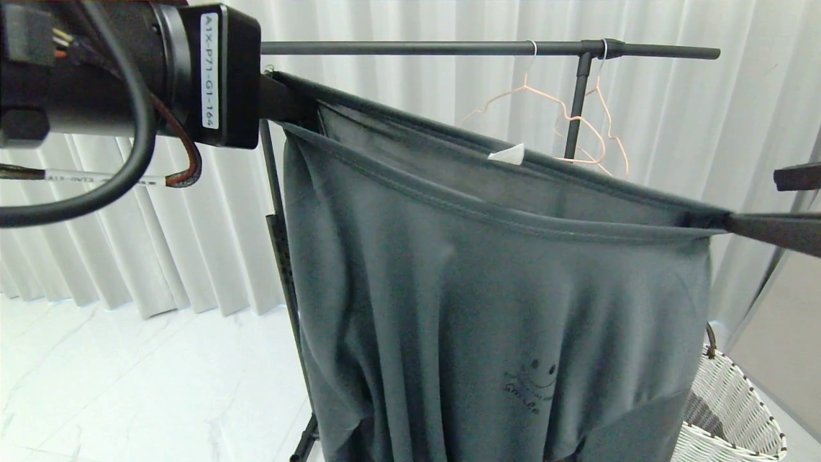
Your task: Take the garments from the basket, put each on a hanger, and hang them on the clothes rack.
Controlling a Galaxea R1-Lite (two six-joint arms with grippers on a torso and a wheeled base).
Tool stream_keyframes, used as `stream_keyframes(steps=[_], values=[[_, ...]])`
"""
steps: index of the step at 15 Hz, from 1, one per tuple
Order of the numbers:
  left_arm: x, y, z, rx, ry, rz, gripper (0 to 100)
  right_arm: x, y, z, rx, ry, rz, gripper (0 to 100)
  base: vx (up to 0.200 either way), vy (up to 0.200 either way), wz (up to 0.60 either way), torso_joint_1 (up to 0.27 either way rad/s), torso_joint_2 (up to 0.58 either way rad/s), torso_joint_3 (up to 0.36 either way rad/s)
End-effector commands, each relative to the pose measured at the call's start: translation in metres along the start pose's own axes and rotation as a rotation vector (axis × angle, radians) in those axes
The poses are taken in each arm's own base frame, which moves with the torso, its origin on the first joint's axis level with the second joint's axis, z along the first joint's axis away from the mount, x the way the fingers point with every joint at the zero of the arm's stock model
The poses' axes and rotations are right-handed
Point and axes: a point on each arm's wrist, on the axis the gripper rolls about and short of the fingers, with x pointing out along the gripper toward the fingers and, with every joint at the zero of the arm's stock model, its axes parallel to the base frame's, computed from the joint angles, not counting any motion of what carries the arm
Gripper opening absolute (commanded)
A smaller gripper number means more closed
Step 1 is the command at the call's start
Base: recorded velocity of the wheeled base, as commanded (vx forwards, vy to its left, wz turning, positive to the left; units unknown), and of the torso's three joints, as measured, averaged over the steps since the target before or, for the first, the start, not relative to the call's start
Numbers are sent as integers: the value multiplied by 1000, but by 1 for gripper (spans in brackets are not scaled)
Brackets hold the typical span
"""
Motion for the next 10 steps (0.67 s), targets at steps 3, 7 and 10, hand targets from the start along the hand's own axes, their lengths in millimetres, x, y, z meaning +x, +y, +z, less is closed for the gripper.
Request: stream_keyframes(steps=[3, 7, 10], values=[[12, -1, -7, 10, 40, 85, 0, -35, 5, -27, 43, -92, 116, 100, 0, 0, 0, 0, 0, 0], [3, 2, -13, 19, 49, 89, 0, -20, -16, -30, 104, -18, -136, 100, 0, 0, 0, 0, 0, 0], [-3, 6, -14, 14, 36, 165, 0, 2, -48, -46, 116, 221, -445, 100, 0, 0, 0, 0, 0, 0]])
